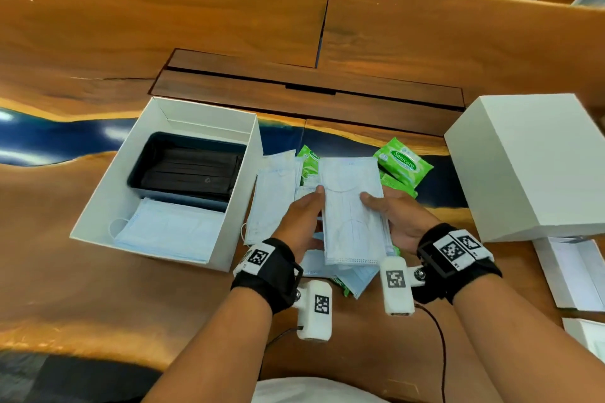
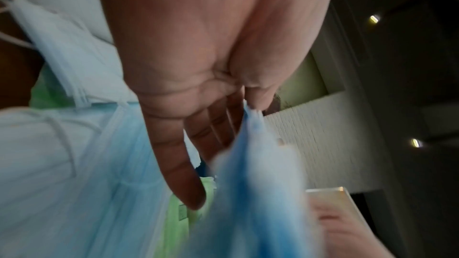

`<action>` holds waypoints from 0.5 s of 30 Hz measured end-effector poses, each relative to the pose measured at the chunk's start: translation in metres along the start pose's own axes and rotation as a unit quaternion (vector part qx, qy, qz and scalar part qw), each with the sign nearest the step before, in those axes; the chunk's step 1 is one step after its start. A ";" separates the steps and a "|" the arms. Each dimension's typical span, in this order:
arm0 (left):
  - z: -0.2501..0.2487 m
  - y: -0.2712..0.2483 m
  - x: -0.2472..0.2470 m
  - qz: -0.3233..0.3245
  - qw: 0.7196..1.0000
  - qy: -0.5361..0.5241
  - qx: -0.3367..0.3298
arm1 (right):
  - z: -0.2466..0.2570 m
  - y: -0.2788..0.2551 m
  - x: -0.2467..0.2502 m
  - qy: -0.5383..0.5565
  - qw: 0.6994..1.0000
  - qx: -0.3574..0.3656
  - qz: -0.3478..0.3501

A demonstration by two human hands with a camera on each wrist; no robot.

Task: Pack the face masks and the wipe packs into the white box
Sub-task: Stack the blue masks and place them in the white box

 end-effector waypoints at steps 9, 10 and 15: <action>0.018 -0.006 0.032 -0.103 0.992 0.060 0.049 | 0.001 -0.003 0.005 -0.216 0.974 0.063 -0.023; 0.023 -0.006 0.041 -0.137 0.987 0.064 0.047 | 0.001 -0.002 0.007 -0.251 0.966 0.059 -0.008; 0.043 -0.006 0.057 -0.200 0.976 0.072 0.043 | -0.016 0.017 -0.011 -0.496 0.866 0.045 0.051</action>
Point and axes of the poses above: each hand's wrist, its own y-axis towards the middle knuckle, its own x-axis out of the back of the hand, z = x × y, the point moved 6 cm from there along y, towards the middle knuckle, and after that the axes turned 13 degrees about -y, right-handed, at the moved point
